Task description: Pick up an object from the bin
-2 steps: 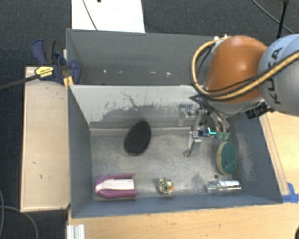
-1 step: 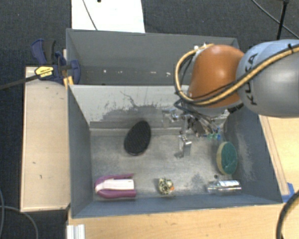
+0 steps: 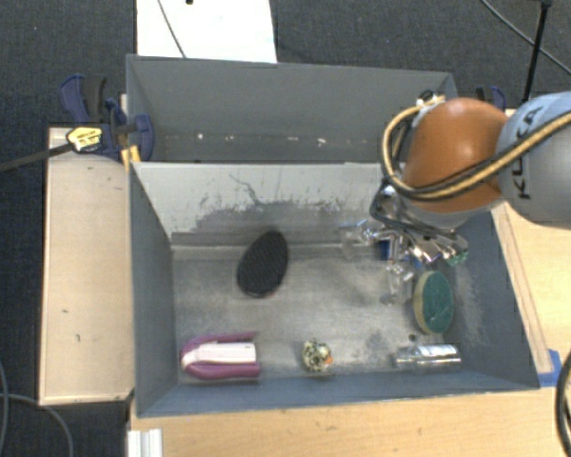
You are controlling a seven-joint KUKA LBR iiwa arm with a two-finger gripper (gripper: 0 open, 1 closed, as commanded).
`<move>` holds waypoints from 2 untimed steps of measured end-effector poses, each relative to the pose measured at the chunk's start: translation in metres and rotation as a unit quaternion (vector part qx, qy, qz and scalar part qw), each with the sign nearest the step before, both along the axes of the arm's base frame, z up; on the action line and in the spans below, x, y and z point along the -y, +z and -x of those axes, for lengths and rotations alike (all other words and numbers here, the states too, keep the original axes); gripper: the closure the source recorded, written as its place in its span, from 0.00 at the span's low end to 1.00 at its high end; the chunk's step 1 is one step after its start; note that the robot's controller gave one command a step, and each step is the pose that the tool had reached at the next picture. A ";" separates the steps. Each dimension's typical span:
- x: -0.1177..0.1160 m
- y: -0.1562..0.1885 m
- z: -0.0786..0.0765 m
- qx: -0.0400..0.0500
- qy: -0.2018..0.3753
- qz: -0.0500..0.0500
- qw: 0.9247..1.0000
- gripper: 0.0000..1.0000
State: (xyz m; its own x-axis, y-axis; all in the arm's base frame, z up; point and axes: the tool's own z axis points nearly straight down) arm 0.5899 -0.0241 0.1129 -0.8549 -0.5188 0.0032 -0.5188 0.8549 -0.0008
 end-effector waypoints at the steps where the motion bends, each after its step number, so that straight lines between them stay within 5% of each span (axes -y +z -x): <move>1: 0.126 0.018 0.017 0.003 0.211 -0.001 0.977 0.00; 2: 0.120 -0.018 0.027 0.004 0.424 -0.005 0.906 0.00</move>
Offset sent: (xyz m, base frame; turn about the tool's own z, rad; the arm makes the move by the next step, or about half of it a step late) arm -0.0174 -0.1246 0.0170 -0.4317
